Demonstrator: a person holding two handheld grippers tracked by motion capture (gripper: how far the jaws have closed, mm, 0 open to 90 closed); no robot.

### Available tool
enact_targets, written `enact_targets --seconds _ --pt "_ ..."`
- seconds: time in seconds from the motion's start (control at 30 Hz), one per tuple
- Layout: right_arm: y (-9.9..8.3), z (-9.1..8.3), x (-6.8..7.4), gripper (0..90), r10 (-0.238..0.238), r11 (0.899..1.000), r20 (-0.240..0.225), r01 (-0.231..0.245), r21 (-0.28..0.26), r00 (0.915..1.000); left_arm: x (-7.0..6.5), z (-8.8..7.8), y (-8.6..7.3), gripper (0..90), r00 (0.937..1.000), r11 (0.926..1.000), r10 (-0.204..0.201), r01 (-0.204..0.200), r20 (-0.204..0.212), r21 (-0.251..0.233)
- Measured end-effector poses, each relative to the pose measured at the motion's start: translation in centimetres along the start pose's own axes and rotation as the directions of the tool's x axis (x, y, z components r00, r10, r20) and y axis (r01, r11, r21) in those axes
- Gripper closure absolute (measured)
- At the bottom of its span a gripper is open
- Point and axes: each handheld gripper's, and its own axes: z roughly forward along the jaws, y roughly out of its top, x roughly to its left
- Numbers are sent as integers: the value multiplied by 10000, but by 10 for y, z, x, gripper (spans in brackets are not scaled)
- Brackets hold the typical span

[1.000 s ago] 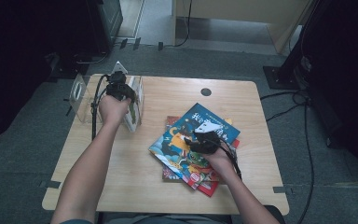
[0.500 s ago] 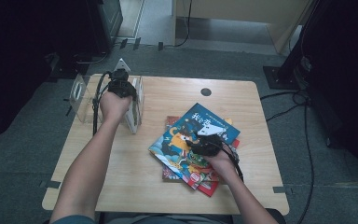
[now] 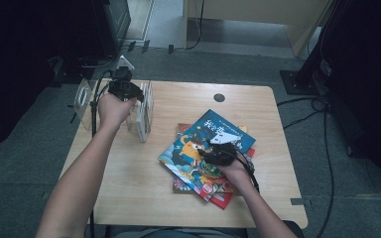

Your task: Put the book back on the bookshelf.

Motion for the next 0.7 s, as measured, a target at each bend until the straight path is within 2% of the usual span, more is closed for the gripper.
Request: enact_targets --seconds 0.2,0.23,0.27,0.3,0.43,0.7 --pt "0 0 0 453 26 10000 -30 -26 3 10000 -3 -14 -15 621 9979 9988 445 -436 474 -202" --pt "0 1 -1 443 4 10000 -82 -4 1 10000 -3 -16 -21 602 9956 9984 520 -500 782 -267" --pt "0 1 -1 443 4 10000 -82 -4 1 10000 -3 -16 -21 589 9956 9984 520 -500 782 -267" --pt "0 1 -1 441 -12 10000 -139 13 10 9999 -3 -16 -24 589 9936 9983 548 -524 988 -273" --pt "1 1 -1 441 -138 9999 -215 138 22 9997 -4 -17 -40 564 9878 9968 782 -753 1346 -267" --pt "4 0 -1 454 -31 9998 -417 40 201 9991 -8 -14 -71 530 9754 9909 1340 -1295 1749 -365"
